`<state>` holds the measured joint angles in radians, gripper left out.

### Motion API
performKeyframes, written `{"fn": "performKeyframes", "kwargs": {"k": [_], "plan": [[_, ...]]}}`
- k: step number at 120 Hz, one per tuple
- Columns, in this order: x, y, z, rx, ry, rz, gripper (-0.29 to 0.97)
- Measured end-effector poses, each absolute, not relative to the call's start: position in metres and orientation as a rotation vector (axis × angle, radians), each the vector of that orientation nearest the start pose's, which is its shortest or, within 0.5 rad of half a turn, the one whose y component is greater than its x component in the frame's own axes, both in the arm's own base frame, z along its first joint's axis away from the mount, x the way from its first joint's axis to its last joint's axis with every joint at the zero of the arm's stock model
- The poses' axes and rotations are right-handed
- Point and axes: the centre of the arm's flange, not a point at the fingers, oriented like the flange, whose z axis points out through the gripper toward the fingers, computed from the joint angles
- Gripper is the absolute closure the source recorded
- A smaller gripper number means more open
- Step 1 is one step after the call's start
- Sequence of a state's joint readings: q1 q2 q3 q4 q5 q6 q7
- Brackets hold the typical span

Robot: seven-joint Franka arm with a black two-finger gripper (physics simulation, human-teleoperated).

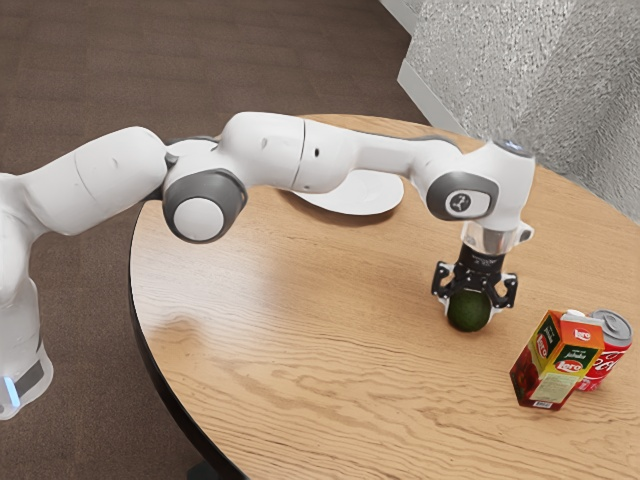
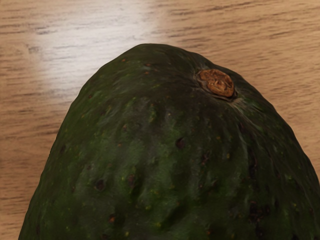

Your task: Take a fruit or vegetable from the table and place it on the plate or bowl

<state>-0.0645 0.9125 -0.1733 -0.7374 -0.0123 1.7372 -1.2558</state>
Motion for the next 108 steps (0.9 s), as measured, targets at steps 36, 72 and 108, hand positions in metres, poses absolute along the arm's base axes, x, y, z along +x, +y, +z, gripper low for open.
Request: {"fn": "performKeyframes", "kwargs": {"k": [36, 72, 108], "plan": [[0.764, -0.113, 0.477, -2.831, -1.740, -0.023, 0.26], [0.722, 0.096, 0.582, -2.560, -2.089, -0.120, 0.25], [0.669, 0.264, 0.567, -2.244, -2.335, -0.002, 0.25]]}}
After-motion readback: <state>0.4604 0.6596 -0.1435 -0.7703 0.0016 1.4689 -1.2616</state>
